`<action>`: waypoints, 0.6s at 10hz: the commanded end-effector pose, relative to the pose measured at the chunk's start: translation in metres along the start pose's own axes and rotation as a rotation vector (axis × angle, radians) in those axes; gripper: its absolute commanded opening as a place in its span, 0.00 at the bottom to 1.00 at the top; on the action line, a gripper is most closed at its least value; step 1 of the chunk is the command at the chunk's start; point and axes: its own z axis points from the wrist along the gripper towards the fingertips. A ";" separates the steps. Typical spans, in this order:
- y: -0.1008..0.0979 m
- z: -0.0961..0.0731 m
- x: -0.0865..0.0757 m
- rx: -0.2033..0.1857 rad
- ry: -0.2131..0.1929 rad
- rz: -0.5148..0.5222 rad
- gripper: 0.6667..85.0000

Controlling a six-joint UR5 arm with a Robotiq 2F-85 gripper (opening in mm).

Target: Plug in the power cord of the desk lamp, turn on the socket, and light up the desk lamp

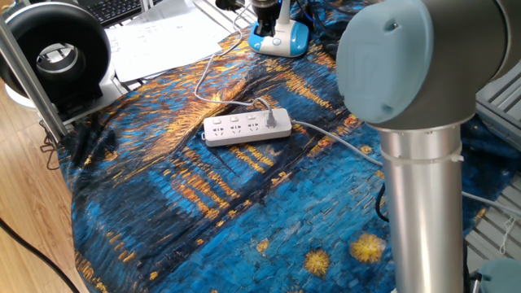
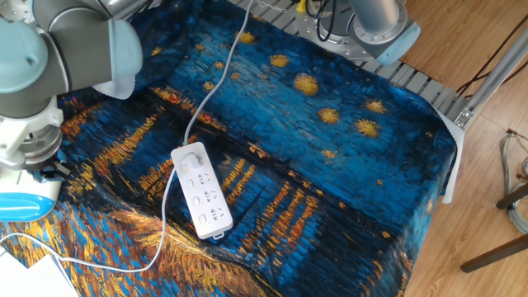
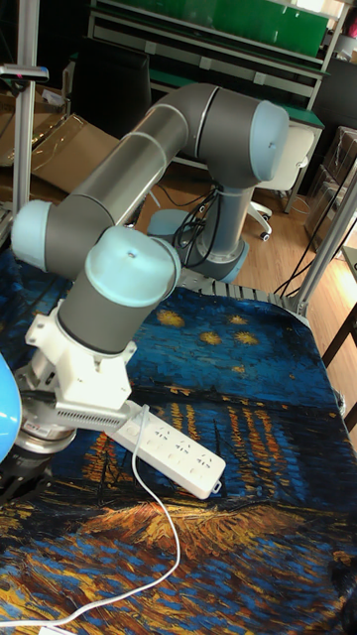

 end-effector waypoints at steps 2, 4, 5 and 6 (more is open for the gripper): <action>-0.005 0.008 -0.002 -0.015 -0.013 -0.004 0.01; -0.006 0.012 0.000 -0.023 -0.006 -0.007 0.01; 0.002 0.015 0.005 -0.056 -0.001 0.004 0.01; 0.004 0.017 0.008 -0.070 0.001 0.006 0.01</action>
